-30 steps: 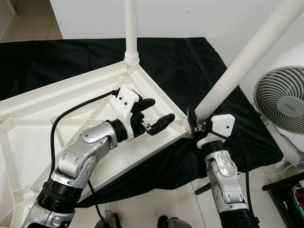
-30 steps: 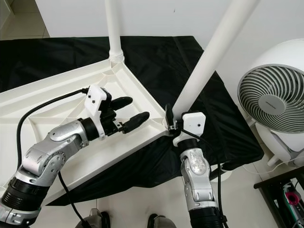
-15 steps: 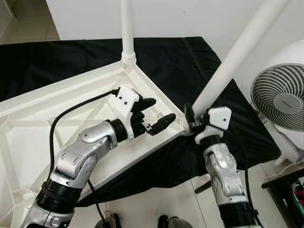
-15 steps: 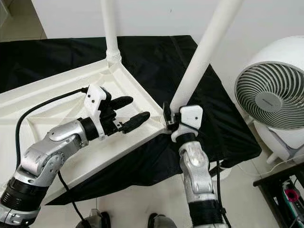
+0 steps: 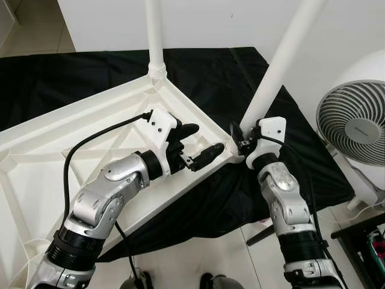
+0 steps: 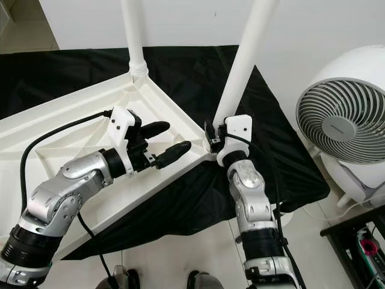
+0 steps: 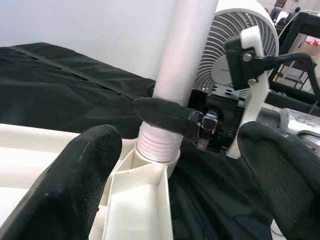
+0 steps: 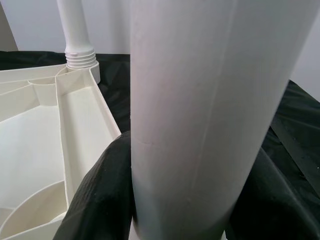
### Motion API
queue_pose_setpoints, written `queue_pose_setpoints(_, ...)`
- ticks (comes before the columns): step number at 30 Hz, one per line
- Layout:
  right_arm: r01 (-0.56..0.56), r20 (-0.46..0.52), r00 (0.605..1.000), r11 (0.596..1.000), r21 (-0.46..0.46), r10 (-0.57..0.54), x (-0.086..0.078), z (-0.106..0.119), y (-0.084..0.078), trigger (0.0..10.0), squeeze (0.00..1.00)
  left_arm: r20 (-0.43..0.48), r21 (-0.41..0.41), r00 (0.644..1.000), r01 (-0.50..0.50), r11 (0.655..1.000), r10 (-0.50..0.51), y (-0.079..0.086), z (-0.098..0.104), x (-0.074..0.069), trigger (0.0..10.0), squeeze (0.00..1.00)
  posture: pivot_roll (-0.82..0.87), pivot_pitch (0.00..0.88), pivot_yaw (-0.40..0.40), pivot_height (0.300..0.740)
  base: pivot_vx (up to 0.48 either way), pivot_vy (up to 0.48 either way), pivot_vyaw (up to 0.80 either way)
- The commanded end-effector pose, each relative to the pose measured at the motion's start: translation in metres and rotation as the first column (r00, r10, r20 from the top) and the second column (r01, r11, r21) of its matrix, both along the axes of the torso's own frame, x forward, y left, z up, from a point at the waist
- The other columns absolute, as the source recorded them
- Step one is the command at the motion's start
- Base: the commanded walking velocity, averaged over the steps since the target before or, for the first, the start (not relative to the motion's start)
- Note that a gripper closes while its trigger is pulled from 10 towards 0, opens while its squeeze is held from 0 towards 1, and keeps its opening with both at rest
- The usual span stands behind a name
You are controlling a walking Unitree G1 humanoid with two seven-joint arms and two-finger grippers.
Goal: Building children table
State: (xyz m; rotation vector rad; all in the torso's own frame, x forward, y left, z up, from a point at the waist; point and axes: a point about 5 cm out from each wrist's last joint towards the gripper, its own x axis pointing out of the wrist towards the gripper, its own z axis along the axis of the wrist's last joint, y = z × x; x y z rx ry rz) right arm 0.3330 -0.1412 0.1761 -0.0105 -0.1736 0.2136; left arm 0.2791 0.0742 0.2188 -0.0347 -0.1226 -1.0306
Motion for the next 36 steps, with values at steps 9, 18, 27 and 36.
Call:
queue_pose_setpoints(9, 0.109, -0.207, 0.973, 0.994, 0.015, -0.104, -0.005, -0.044, -0.002, 10.0, 0.00, 0.004, 0.008, 0.997, 0.081, 0.997, -0.081, -0.004, 0.000, -0.006, 10.0, 0.00, 0.08, 0.154, -0.035, 0.740, 0.000, 0.000, 0.00)
queue_pose_setpoints(18, 0.436, -0.144, 0.896, 0.895, 0.094, -0.421, 0.003, -0.037, 0.018, 10.0, 0.00, 0.005, 0.000, 0.996, 0.093, 0.996, -0.093, -0.007, 0.000, -0.005, 10.0, 0.00, 0.07, 0.151, -0.033, 0.740, 0.000, 0.000, 0.00)
queue_pose_setpoints(27, 0.355, -0.118, 0.932, 0.928, 0.113, -0.342, 0.005, -0.032, 0.033, 10.0, 0.00, 0.006, -0.007, 0.996, 0.087, 0.996, -0.087, -0.009, 0.000, -0.006, 10.0, 0.00, 0.08, 0.146, -0.047, 0.740, 0.000, 0.000, 0.00)
queue_pose_setpoints(36, 0.287, -0.019, 0.957, 0.941, 0.179, -0.288, 0.003, -0.024, 0.022, 10.0, 1.00, 0.007, -0.007, 0.997, 0.079, 0.997, -0.079, -0.008, 0.000, -0.006, 10.0, 0.00, 0.08, 0.143, -0.052, 0.740, 0.000, 0.000, 0.00)
